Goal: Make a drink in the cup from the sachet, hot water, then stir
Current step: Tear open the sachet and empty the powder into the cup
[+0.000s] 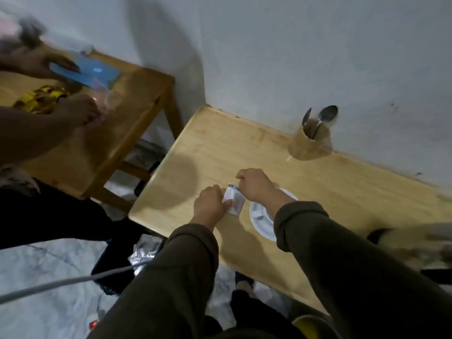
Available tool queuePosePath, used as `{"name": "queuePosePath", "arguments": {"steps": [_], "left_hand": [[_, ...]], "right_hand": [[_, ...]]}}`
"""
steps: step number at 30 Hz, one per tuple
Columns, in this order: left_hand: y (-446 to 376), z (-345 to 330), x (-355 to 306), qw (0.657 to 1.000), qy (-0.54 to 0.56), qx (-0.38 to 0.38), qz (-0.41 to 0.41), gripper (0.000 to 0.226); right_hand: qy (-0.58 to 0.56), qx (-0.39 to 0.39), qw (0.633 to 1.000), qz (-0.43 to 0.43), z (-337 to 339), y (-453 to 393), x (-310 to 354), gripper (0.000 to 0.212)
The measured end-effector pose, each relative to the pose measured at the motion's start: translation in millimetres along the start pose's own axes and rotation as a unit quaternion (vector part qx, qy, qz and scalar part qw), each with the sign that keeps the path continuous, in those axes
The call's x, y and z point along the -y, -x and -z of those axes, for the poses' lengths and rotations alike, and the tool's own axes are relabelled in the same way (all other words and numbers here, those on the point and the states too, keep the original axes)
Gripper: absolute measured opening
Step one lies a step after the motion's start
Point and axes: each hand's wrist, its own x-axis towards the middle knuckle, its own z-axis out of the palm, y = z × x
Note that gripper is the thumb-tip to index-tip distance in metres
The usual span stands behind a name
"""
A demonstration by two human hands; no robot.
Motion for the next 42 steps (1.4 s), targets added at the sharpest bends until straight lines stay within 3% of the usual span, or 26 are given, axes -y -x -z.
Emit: {"name": "queuePosePath", "arguments": {"steps": [5, 14, 17, 20, 24, 30, 34, 38, 42], "left_hand": [[-4.2, -8.2, -3.7, 0.998, 0.043, -0.024, 0.048, 0.037], [-5.4, -3.0, -5.4, 0.996, 0.067, -0.009, 0.062, 0.034], [-8.3, 1.1, -7.4, 0.995, 0.087, -0.028, 0.050, 0.044], [-10.0, 12.9, -13.4, 0.987, 0.155, -0.035, 0.035, 0.026], [-10.3, 32.4, -21.3, 0.980, 0.194, -0.038, -0.004, 0.019], [-10.1, 63.7, -36.6, 0.979, 0.183, 0.002, -0.090, 0.021], [-11.8, 83.4, -49.1, 0.973, 0.171, 0.019, -0.151, 0.021], [-8.6, 92.6, -65.9, 0.963, 0.161, 0.051, -0.211, 0.014], [-1.2, 91.5, -88.4, 0.953, 0.131, 0.083, -0.261, 0.024]], "right_hand": [[0.055, 0.053, 0.997, 0.027, -8.7, -19.0, -1.6, 0.041], [0.075, 0.039, 0.995, 0.057, -16.3, -25.8, -3.8, 0.027], [0.025, 0.037, 0.998, 0.048, -9.7, -26.3, -0.7, 0.026], [-0.084, 0.011, 0.996, 0.005, -0.3, -24.8, 2.0, 0.020], [-0.189, -0.008, 0.982, -0.020, 17.1, -14.3, 7.4, 0.006], [-0.261, -0.094, 0.958, -0.069, 43.8, 10.3, 19.1, 0.021], [-0.273, -0.179, 0.940, -0.093, 54.6, 27.2, 23.7, 0.025], [-0.278, -0.216, 0.930, -0.105, 67.2, 48.2, 24.4, 0.026], [-0.273, -0.268, 0.919, -0.100, 73.2, 76.0, 21.0, 0.019]]}}
